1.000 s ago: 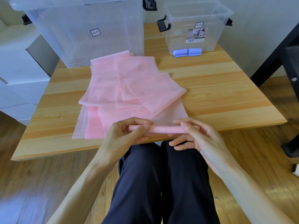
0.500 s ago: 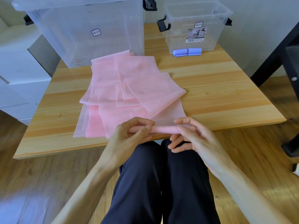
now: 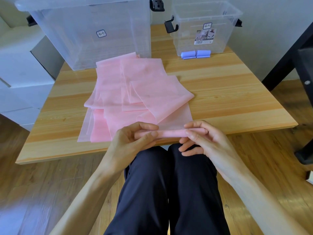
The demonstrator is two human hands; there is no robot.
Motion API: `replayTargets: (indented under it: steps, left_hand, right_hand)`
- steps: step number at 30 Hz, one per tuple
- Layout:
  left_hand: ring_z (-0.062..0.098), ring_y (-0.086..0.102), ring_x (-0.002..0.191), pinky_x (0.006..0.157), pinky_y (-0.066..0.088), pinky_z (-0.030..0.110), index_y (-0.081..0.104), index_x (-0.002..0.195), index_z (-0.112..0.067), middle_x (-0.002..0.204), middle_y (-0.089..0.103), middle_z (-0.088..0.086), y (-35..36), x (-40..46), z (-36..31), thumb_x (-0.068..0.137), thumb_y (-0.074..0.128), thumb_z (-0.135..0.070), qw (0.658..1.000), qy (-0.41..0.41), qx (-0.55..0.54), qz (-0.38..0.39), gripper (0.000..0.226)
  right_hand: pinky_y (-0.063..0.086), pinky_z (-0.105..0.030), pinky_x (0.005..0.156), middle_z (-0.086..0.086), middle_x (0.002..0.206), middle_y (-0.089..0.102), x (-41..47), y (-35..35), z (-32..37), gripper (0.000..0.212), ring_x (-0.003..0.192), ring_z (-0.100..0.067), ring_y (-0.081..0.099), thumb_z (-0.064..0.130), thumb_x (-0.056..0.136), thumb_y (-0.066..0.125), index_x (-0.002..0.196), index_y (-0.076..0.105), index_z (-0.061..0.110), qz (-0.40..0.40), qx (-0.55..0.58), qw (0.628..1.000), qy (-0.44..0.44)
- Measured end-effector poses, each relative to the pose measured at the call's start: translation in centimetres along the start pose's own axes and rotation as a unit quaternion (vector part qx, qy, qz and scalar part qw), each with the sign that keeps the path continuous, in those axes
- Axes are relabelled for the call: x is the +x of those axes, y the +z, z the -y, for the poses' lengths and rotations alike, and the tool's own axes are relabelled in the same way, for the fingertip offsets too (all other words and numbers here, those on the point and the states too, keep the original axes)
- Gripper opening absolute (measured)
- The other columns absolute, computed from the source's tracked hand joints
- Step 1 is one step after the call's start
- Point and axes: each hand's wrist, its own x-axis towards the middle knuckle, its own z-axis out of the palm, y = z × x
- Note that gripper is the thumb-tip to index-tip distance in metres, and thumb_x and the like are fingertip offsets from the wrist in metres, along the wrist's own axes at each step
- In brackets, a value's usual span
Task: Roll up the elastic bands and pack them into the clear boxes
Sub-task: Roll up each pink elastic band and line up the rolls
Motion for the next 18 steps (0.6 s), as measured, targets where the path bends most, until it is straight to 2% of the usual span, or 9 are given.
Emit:
replayTargets:
  steps: [3,7,14,18]
  left_hand:
    - [0.016,0.073,0.097,0.085,0.055,0.019,0.075,0.104,-0.015,0.098,0.076,0.008,0.11,-0.23,0.06,0.087,0.068,-0.020,0.999,0.000,0.020,0.026,0.019]
    - [0.017,0.073,0.098,0.081,0.056,0.017,0.075,0.101,-0.013,0.098,0.076,0.009,0.25,-0.34,0.15,0.089,0.068,-0.015,1.000,-0.004,0.011,0.004,0.014]
    - [0.016,0.072,0.100,0.086,0.056,0.021,0.079,0.093,-0.020,0.101,0.076,0.005,-0.41,-0.84,-0.35,0.081,0.068,-0.028,1.000,-0.009,-0.012,0.004,0.018]
    - [0.016,0.074,0.095,0.079,0.057,0.018,0.075,0.099,-0.012,0.095,0.077,0.003,-0.14,-0.98,-0.38,0.080,0.066,-0.028,1.000,-0.001,-0.001,-0.011,0.027]
  right_hand:
    - [0.062,-0.037,0.068,-0.011,0.082,0.073,-0.17,0.16,-0.21,0.023,0.076,-0.028,0.073,0.022,0.092,0.059,0.111,0.063,0.009,0.011,-0.015,1.000,0.001]
    - [0.061,-0.036,0.068,-0.009,0.084,0.072,-0.27,0.14,-0.21,0.020,0.077,-0.029,0.072,0.015,0.094,0.061,0.113,0.062,0.010,0.024,-0.017,1.000,-0.004]
    - [0.062,-0.036,0.062,-0.015,0.075,0.071,-0.60,-0.19,0.07,0.026,0.064,-0.029,0.071,0.024,0.094,0.057,0.100,0.064,-0.001,-0.009,0.002,1.000,0.001]
    - [0.061,-0.033,0.062,-0.019,0.083,0.073,-0.85,0.07,0.16,0.024,0.068,-0.031,0.072,0.021,0.093,0.059,0.106,0.066,0.003,-0.015,0.006,1.000,-0.005]
